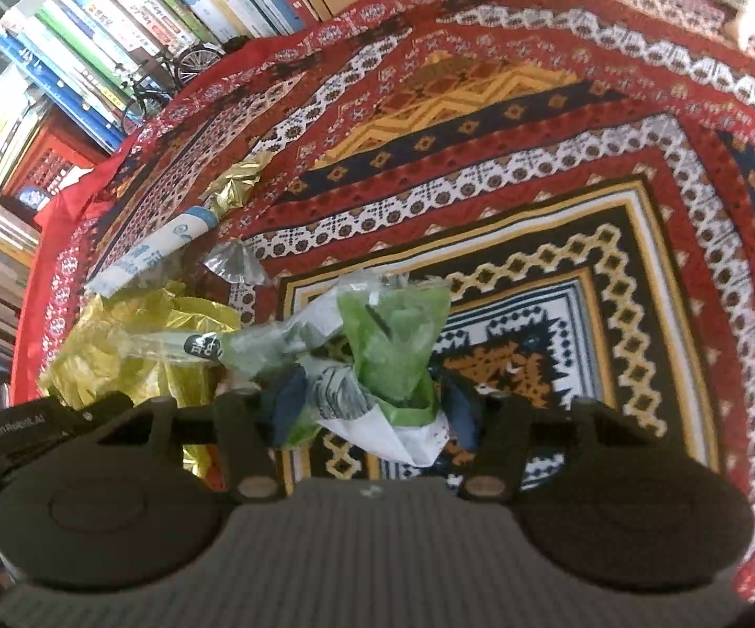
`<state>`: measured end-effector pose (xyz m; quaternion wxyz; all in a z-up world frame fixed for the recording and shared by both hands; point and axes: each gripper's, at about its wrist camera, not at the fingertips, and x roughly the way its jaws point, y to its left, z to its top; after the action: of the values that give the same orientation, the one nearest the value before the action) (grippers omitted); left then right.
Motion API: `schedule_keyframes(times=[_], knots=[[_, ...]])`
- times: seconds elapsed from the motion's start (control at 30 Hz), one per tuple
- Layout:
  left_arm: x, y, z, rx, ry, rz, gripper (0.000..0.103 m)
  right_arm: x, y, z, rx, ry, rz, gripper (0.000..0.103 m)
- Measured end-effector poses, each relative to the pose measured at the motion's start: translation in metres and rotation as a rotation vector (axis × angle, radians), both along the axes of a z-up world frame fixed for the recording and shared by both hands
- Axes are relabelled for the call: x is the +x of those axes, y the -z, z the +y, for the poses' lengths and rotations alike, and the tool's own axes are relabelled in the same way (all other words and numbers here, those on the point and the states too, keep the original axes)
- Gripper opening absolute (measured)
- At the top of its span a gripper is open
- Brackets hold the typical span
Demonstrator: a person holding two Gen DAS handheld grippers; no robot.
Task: Collect trash
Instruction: 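Lift the yellow bag with the left tool while the right tool lifts the green wrapper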
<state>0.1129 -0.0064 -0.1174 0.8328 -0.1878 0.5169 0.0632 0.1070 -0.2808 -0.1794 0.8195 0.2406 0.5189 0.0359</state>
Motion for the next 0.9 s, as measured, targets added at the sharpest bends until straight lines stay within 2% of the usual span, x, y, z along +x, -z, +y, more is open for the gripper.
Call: schedule_keyframes(times=[0.3,0.5,0.73,0.83,0.9], knots=[[-0.022,-0.027,-0.025,0.060,-0.023,-0.073,0.013,-0.019,-0.021,-0.019,-0.076,-0.029,-0.082,0.060],[-0.049,-0.047,-0.042,0.097,-0.073,-0.131,0.013,-0.020,-0.022,-0.041,-0.081,-0.091,-0.105,0.060],[-0.079,-0.065,-0.045,0.107,-0.060,-0.167,0.013,-0.039,-0.033,-0.051,-0.081,-0.067,-0.141,0.060],[-0.090,-0.074,-0.039,0.094,-0.042,-0.188,0.013,-0.051,-0.039,-0.050,-0.105,-0.022,-0.159,0.060],[-0.097,-0.080,-0.036,0.117,-0.025,-0.204,0.013,-0.060,-0.044,-0.050,-0.122,0.011,-0.162,0.060]])
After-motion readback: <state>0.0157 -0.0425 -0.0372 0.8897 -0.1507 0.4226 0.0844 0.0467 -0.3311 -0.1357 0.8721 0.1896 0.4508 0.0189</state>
